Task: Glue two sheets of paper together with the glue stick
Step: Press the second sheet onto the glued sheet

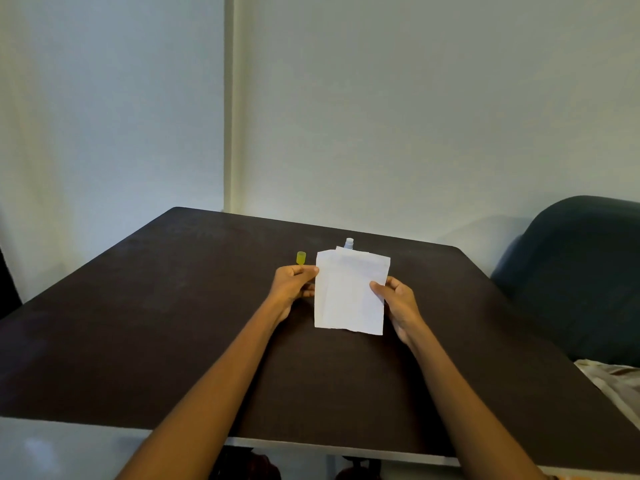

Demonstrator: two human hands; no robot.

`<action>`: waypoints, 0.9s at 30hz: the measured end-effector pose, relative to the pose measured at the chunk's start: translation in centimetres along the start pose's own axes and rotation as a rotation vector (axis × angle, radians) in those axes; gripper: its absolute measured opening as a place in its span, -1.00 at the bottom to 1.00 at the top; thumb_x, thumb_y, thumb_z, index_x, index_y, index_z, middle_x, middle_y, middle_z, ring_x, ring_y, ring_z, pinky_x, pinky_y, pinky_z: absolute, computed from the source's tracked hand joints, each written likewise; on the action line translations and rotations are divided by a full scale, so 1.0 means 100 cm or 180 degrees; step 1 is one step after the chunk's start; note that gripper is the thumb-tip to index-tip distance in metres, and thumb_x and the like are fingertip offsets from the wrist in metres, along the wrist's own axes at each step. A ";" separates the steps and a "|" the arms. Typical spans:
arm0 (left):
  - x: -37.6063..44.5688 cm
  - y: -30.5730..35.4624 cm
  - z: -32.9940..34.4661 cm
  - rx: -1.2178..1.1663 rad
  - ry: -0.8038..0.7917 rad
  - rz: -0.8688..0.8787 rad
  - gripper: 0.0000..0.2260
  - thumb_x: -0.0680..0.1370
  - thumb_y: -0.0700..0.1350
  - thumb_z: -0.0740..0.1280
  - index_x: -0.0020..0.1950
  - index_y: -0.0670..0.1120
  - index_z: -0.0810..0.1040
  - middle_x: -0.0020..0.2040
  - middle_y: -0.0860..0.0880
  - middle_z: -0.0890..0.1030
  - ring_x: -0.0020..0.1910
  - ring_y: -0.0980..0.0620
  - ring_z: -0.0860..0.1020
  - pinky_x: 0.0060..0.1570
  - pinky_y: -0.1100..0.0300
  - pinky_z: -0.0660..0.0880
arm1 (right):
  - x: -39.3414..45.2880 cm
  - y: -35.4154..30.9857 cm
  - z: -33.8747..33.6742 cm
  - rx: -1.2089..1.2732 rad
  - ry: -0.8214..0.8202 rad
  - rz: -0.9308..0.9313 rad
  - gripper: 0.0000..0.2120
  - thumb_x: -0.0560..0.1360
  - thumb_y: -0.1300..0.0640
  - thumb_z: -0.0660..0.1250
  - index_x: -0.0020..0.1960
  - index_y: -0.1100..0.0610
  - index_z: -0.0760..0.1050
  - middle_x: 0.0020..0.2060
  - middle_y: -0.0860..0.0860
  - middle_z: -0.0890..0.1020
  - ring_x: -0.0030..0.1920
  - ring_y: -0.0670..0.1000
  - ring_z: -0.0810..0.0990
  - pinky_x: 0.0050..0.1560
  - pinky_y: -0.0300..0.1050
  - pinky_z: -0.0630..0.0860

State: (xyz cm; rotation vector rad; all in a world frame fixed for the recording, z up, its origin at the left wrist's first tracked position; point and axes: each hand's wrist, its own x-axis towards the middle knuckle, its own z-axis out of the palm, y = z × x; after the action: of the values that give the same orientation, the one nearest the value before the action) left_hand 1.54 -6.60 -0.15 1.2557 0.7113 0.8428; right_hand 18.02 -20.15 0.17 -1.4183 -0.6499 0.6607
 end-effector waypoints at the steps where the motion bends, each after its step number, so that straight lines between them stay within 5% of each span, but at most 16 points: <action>1: 0.001 0.000 0.002 -0.0007 0.0075 -0.0010 -0.83 0.51 -0.15 0.35 0.06 -0.19 0.60 -0.09 -0.11 0.66 -0.21 0.01 0.63 -0.34 0.25 0.57 | 0.000 0.001 -0.001 0.0029 0.0018 -0.0023 -0.94 0.51 0.11 0.34 -0.03 0.06 0.56 -0.14 -0.09 0.70 -0.13 -0.07 0.69 -0.25 -0.25 0.57; 13: 0.002 -0.002 0.011 0.0192 0.0432 0.0233 -0.86 0.52 -0.14 0.34 0.01 -0.16 0.62 -0.21 -0.11 0.65 -0.40 0.07 0.61 -0.46 0.28 0.53 | 0.001 -0.009 -0.018 0.0451 0.0720 -0.0346 -0.86 0.56 0.06 0.27 -0.09 0.09 0.55 -0.14 0.00 0.65 -0.16 -0.01 0.61 -0.12 -0.06 0.59; 23: 0.003 -0.003 0.006 -0.0192 0.0111 0.0297 -0.88 0.54 -0.17 0.32 -0.02 -0.17 0.62 -0.26 -0.03 0.69 -0.35 0.08 0.66 -0.40 0.25 0.57 | 0.011 0.004 0.033 0.0119 0.0755 -0.0352 -0.87 0.52 0.04 0.32 -0.19 -0.05 0.56 -0.23 -0.14 0.66 -0.22 -0.11 0.64 -0.35 -0.28 0.50; 27: 0.005 -0.002 0.006 -0.0224 0.0096 0.0314 -0.87 0.54 -0.18 0.31 -0.01 -0.19 0.63 -0.37 0.03 0.68 -0.39 0.12 0.64 -0.42 0.26 0.56 | 0.016 0.011 0.039 -0.0059 0.0869 -0.0365 -0.90 0.51 0.02 0.33 -0.15 -0.02 0.58 -0.21 -0.17 0.63 -0.16 -0.09 0.62 -0.28 -0.26 0.51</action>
State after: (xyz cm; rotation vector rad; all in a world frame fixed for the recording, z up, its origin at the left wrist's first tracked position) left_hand 2.28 -6.52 -0.30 1.2250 0.6424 0.9612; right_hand 16.12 -16.28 -0.70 -1.4451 -0.5176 0.3628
